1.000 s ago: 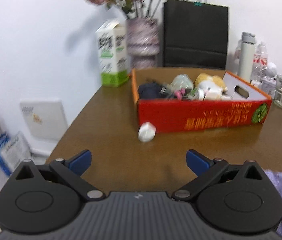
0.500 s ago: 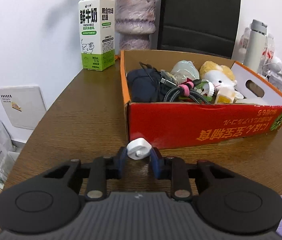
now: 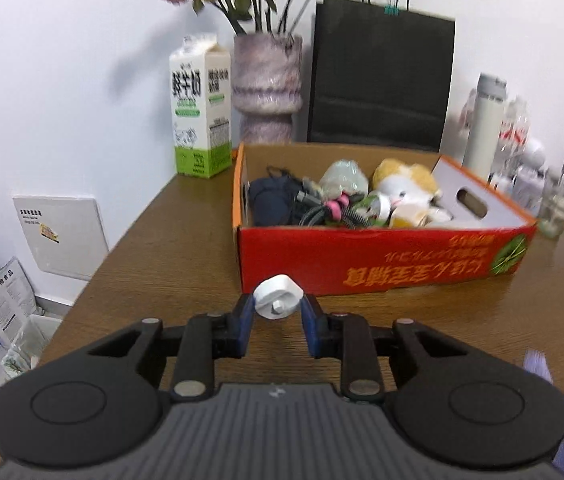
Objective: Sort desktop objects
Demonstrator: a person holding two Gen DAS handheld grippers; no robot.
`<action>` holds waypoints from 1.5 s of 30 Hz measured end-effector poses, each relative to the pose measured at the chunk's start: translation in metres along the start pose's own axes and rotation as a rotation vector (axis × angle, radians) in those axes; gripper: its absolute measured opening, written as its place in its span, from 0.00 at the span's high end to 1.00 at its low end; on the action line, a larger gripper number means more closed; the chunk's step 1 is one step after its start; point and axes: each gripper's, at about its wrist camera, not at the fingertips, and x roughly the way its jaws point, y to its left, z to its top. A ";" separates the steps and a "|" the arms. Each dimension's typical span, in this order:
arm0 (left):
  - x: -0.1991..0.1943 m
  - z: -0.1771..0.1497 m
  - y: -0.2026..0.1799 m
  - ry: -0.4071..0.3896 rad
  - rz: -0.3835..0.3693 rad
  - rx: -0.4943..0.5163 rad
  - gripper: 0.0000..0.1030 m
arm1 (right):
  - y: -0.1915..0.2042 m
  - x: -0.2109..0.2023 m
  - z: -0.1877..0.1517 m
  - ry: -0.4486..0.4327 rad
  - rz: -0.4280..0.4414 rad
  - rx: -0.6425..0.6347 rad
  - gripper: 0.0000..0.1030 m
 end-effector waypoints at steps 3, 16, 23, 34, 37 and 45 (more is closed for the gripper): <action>-0.021 0.012 -0.003 -0.057 -0.049 -0.002 0.74 | -0.009 -0.019 0.013 -0.087 -0.013 0.030 0.95; 0.076 0.111 -0.048 0.012 -0.162 0.057 0.74 | -0.082 0.045 0.188 -0.243 -0.010 0.080 0.95; 0.136 0.105 -0.058 0.187 -0.048 0.058 0.74 | -0.090 0.149 0.203 -0.123 0.004 0.106 0.93; 0.112 0.081 -0.050 0.188 -0.060 0.043 0.16 | -0.112 0.146 0.166 -0.018 -0.076 0.240 0.40; 0.091 0.077 -0.046 0.152 -0.009 0.034 0.15 | -0.110 0.119 0.153 -0.023 -0.092 0.236 0.34; 0.024 0.030 -0.039 0.064 0.050 0.052 0.00 | -0.079 0.066 0.087 -0.019 -0.150 0.103 0.19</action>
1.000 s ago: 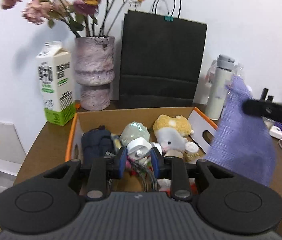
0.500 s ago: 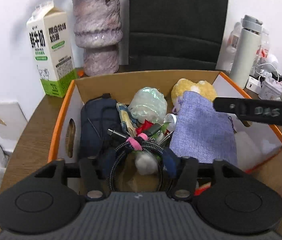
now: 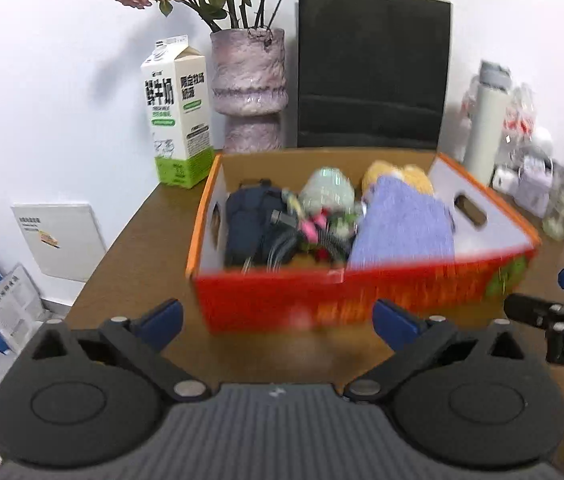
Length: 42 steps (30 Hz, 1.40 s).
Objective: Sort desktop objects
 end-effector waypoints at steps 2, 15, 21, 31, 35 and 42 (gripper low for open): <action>-0.015 -0.020 -0.001 -0.030 0.010 0.016 0.00 | 0.008 -0.010 -0.021 0.019 -0.008 -0.035 0.19; -0.077 -0.090 0.001 -0.039 -0.032 -0.025 0.00 | 0.050 -0.070 -0.098 0.022 0.010 -0.135 0.16; -0.081 -0.107 -0.008 -0.005 -0.023 0.007 0.00 | 0.059 -0.083 -0.116 0.026 0.019 -0.122 0.12; -0.066 -0.117 -0.014 0.048 -0.003 0.026 0.00 | 0.057 -0.080 -0.124 0.057 0.006 -0.074 0.11; -0.057 -0.117 -0.014 0.070 -0.013 0.022 0.00 | 0.052 -0.072 -0.123 0.072 -0.012 -0.039 0.08; -0.044 -0.113 -0.008 0.099 0.001 -0.035 0.00 | 0.043 -0.059 -0.118 0.086 -0.032 0.001 0.00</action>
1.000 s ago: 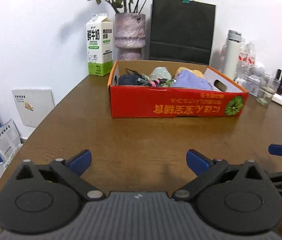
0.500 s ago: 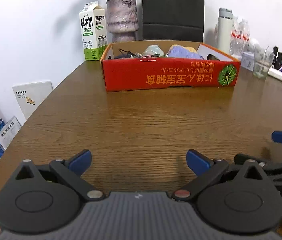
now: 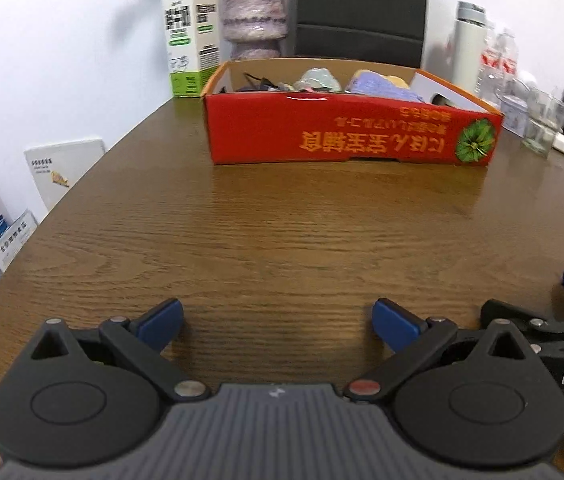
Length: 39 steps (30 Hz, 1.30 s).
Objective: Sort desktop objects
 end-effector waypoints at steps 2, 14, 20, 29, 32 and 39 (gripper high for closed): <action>0.004 0.003 0.000 -0.007 0.000 0.005 0.00 | 0.000 0.004 0.003 0.000 -0.009 0.006 0.00; 0.011 0.006 -0.005 -0.034 -0.033 0.029 0.00 | 0.005 0.010 0.008 0.001 -0.021 0.016 0.00; 0.016 0.010 -0.006 -0.036 -0.032 0.015 0.00 | 0.005 0.011 0.009 0.000 -0.031 0.022 0.00; 0.017 0.011 -0.007 -0.035 -0.018 0.002 0.00 | 0.005 0.011 0.009 0.001 -0.025 0.019 0.00; 0.017 0.010 -0.006 -0.035 -0.023 0.005 0.00 | 0.006 0.010 0.008 0.000 -0.018 0.013 0.00; 0.012 0.006 -0.004 -0.036 -0.020 0.003 0.00 | 0.006 0.010 0.008 0.000 -0.017 0.011 0.00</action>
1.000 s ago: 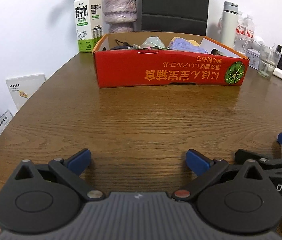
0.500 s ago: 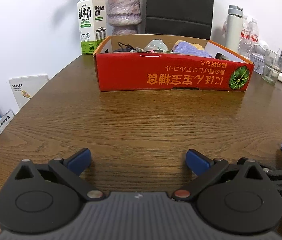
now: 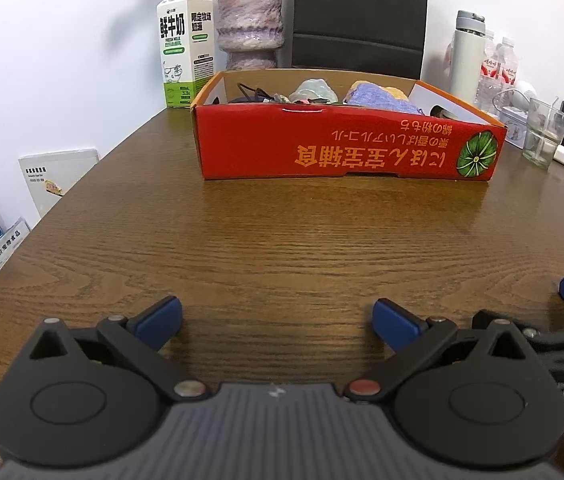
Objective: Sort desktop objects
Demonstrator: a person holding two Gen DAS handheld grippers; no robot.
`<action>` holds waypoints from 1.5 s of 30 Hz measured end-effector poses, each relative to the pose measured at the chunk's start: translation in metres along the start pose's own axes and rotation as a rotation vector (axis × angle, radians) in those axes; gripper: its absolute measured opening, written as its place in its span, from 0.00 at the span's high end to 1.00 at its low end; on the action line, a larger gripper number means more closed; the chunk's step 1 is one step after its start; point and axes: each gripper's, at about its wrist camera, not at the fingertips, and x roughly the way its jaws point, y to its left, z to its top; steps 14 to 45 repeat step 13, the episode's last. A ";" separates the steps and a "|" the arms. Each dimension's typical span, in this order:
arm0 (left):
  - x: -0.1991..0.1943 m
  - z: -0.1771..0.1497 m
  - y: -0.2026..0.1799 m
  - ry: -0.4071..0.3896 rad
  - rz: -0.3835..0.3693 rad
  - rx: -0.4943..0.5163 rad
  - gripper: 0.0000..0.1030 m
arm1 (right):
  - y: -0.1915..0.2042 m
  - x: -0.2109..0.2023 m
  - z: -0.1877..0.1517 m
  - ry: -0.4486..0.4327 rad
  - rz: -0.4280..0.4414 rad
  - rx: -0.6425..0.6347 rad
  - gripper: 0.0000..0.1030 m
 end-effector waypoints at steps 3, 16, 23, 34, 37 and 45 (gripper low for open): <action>0.000 0.000 -0.001 0.000 0.001 0.000 0.00 | -0.004 0.004 0.003 0.001 0.001 0.002 0.00; 0.000 0.001 -0.001 0.000 0.001 -0.001 0.00 | -0.005 0.004 0.004 0.001 -0.005 0.008 0.00; 0.000 0.001 -0.001 0.000 0.001 -0.001 0.00 | -0.005 0.004 0.004 0.001 -0.005 0.008 0.00; 0.000 0.001 -0.001 0.000 0.001 -0.001 0.00 | -0.005 0.004 0.004 0.001 -0.005 0.008 0.00; 0.000 0.001 -0.001 0.000 0.001 -0.001 0.00 | -0.005 0.004 0.004 0.001 -0.005 0.008 0.00; 0.000 0.001 -0.001 0.000 0.001 -0.001 0.00 | -0.005 0.004 0.004 0.001 -0.005 0.008 0.00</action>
